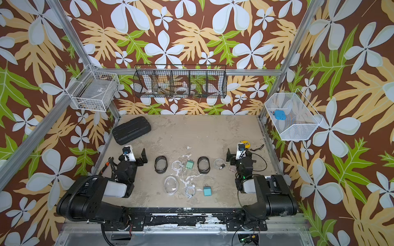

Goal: Pack away charging kits
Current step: Pick up the storage bag at the center of the board.

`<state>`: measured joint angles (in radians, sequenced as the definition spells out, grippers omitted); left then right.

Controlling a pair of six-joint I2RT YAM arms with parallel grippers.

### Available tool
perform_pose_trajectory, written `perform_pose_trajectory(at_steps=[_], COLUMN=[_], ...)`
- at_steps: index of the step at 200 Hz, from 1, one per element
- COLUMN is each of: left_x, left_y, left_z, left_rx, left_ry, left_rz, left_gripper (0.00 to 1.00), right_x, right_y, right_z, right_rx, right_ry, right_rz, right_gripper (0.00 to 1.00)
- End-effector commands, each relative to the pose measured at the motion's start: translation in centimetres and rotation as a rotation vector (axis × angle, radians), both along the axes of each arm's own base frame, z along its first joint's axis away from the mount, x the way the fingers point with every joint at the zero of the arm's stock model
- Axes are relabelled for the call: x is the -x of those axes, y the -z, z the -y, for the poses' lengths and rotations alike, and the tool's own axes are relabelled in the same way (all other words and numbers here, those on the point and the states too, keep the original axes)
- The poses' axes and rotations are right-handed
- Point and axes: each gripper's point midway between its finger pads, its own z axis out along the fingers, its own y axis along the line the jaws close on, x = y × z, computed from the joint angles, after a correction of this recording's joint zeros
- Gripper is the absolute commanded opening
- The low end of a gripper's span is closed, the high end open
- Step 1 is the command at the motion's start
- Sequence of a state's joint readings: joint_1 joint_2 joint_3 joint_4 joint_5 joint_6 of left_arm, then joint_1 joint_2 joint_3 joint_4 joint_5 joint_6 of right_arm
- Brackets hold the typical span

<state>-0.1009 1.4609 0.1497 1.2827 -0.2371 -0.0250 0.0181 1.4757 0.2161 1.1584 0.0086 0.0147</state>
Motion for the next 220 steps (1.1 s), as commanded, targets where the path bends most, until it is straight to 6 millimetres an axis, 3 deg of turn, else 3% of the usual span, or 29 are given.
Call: perform_pose_trajectory(at_steps=[1,186,205,220], left_x=[0.0,-0.2,0.3,-0.4], left_y=[-0.8,-0.6,-1.3,-2.2], left_z=[-0.1,-0.4,-2.2,-2.7], left_rx=[0.009,0.027,0.058,0.058], left_ry=[-0.003,-0.002,-0.112,-0.148], left_rz=[0.037,0.023,0.045,0.021], left_gripper=[1.0,1.0,1.0,1.0], right_x=[-0.1,-0.1,-0.1,-1.4], right_y=[-0.8,-0.7,-1.3,-2.4], right_z=[0.2,0.1,0.1,-0.4], right_rx=[0.009,0.01,0.009,0.016], right_ry=[0.01,0.008,0.006,-0.025], right_rz=[0.031,0.027,0.049,-0.028], right_gripper=[1.0,1.0,1.0,1.0])
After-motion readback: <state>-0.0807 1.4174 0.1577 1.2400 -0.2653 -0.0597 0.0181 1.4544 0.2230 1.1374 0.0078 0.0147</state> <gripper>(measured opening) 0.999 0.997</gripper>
